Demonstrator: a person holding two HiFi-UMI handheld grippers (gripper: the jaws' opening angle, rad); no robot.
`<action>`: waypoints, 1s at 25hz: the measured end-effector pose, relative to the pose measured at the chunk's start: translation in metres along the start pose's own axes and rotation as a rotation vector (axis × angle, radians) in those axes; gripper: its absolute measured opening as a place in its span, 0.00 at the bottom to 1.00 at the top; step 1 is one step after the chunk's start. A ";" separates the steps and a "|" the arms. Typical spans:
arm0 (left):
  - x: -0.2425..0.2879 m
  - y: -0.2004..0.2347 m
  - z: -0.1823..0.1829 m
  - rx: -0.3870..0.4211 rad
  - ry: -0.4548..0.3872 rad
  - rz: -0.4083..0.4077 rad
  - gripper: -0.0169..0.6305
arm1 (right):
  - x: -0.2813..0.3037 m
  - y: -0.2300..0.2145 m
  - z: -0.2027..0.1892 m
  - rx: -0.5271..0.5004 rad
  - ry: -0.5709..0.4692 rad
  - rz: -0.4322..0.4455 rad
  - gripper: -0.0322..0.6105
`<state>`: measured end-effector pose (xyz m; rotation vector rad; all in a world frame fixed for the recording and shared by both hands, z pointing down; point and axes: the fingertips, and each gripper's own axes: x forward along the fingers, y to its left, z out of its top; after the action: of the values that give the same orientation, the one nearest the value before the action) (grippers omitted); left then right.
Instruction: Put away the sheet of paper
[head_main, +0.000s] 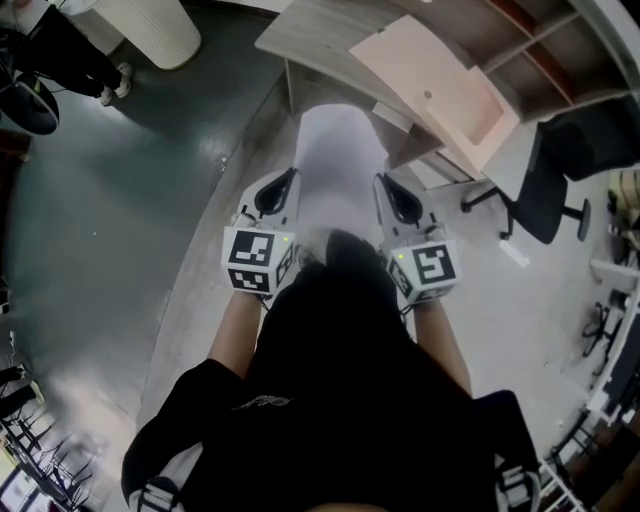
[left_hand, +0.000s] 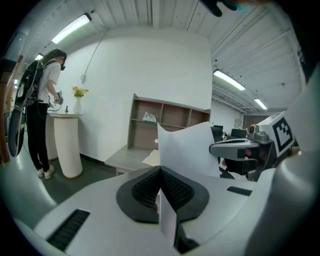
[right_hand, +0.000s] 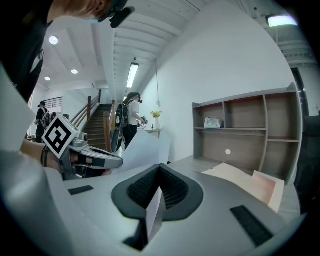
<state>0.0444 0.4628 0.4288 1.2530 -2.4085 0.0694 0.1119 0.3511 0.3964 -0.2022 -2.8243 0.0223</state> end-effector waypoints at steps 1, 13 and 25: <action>0.005 0.002 0.001 0.001 0.002 0.000 0.10 | 0.004 -0.004 -0.001 0.008 0.001 0.000 0.08; 0.099 0.023 0.046 0.042 0.042 0.002 0.10 | 0.073 -0.076 0.017 0.060 -0.018 0.045 0.08; 0.209 -0.004 0.075 0.113 0.146 -0.073 0.09 | 0.090 -0.187 0.007 0.189 -0.016 -0.033 0.08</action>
<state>-0.0838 0.2819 0.4415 1.3364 -2.2586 0.2694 -0.0001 0.1791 0.4240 -0.1133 -2.8186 0.2831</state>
